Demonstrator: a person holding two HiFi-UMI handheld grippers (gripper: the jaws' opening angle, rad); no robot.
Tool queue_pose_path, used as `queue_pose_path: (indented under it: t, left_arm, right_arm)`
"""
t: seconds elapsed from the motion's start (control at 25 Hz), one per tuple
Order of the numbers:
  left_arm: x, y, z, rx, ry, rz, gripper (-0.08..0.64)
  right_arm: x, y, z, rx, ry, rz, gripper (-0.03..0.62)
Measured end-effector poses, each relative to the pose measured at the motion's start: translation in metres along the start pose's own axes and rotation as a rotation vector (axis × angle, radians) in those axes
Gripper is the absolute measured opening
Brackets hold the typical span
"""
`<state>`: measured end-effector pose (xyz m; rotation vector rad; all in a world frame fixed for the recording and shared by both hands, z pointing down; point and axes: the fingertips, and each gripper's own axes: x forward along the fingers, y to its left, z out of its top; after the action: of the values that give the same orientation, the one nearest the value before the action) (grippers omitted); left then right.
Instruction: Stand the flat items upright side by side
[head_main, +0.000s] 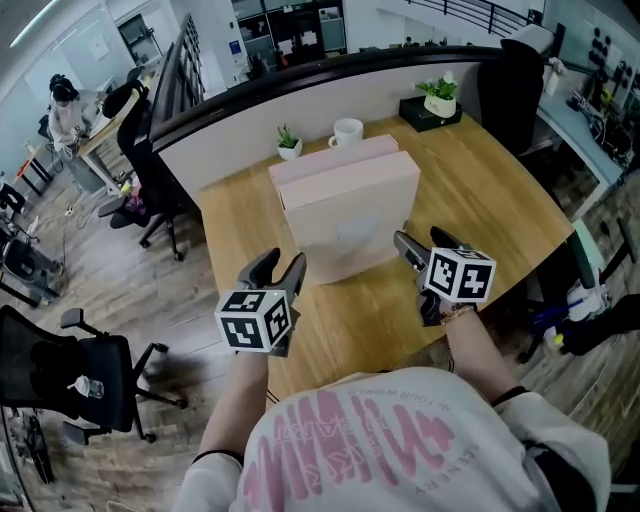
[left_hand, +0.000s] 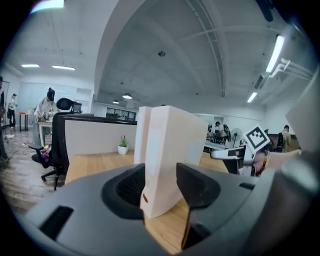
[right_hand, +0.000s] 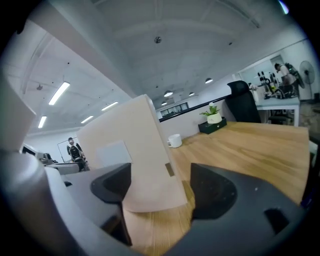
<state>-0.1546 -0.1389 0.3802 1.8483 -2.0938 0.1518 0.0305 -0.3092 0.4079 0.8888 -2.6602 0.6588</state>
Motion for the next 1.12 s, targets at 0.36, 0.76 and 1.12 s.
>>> queue_pose_path:
  t: [0.36,0.76,1.12]
  left_arm:
    - [-0.031,-0.018,-0.020,-0.046,-0.054,-0.050,0.075]
    - [-0.070,-0.033,-0.043,-0.049,-0.032,-0.069,0.010]
    - [-0.106,-0.040,-0.046,-0.097,-0.077,-0.059,0.003]
  right_arm:
    - [-0.037,0.025,-0.050,0.112,-0.037,-0.139,0.084]
    - [-0.076,0.088,-0.075,0.256,-0.100,-0.075,-0.005]
    - [-0.117,0.130,-0.072,0.183,-0.210,-0.013,-0.005]
